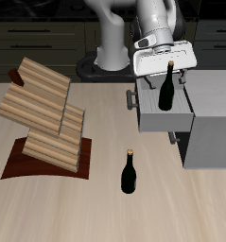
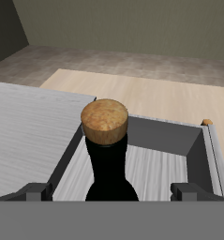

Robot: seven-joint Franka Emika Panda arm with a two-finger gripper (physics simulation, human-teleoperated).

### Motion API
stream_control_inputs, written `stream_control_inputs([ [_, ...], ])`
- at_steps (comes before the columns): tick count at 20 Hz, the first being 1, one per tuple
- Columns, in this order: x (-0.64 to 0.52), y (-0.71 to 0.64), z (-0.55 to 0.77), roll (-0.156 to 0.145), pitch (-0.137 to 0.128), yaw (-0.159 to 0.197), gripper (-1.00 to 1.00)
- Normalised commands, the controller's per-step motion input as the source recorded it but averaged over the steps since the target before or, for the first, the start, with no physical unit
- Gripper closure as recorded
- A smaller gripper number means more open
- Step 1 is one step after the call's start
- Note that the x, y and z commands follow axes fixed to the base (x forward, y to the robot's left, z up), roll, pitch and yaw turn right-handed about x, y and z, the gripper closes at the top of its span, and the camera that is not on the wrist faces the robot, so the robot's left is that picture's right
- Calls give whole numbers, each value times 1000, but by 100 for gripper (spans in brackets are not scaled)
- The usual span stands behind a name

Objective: Place the wine bottle from the drawer onto the top layer of the wine rack

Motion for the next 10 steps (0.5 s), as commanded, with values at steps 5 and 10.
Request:
stream_control_inputs([
  [5,29,9,-25,26,2,16,-100],
  [10,81,14,-117,39,58,-19,100],
])
